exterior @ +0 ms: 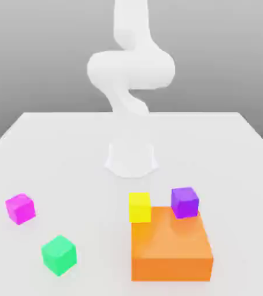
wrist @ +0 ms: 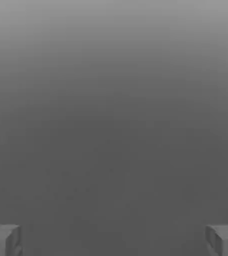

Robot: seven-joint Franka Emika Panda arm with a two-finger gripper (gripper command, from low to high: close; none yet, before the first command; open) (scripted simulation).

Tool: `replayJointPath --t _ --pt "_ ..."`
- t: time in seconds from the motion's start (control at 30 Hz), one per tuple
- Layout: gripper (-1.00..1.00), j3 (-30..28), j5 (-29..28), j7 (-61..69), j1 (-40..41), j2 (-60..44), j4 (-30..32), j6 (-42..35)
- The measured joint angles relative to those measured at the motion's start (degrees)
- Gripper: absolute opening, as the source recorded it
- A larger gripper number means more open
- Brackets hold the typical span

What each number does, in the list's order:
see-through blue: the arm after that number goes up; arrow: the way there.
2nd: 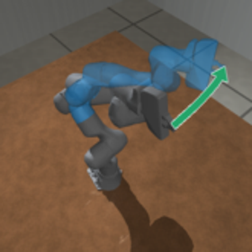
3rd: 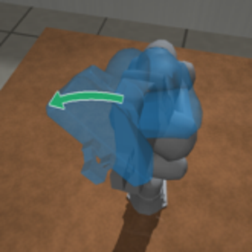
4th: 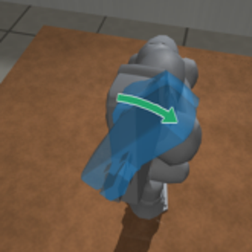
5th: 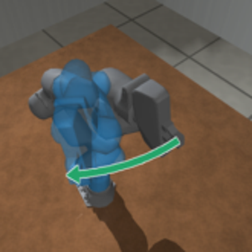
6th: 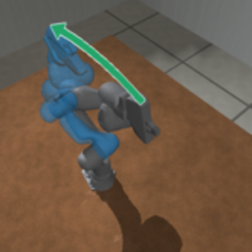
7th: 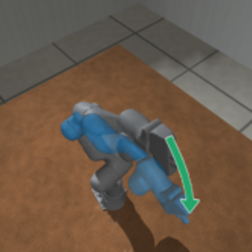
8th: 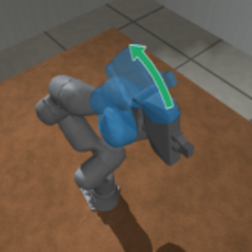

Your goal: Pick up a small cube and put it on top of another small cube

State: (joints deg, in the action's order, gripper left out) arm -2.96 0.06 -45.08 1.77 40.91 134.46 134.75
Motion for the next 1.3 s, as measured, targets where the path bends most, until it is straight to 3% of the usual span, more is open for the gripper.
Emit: replayJointPath --t 0.67,0.77,0.93,0.97,1.17,1.3 --pt "0.0 -23.97 5.18 9.81 17.78 -42.24 22.19 25.18" --pt "0.0 -21.81 10.71 14.24 20.47 -48.11 22.6 29.03" --pt "0.0 -10.57 21.55 22.44 29.36 -57.07 20.71 35.63" --pt "-1.0 -8.53 22.67 23.29 31.14 -58.39 20.42 36.69" --pt "-1.0 -7.51 23.17 23.65 32.04 -59.05 20.27 37.16" --pt "-1.0 -13.15 17.04 19.05 27.8 -54.23 21.44 33.63"
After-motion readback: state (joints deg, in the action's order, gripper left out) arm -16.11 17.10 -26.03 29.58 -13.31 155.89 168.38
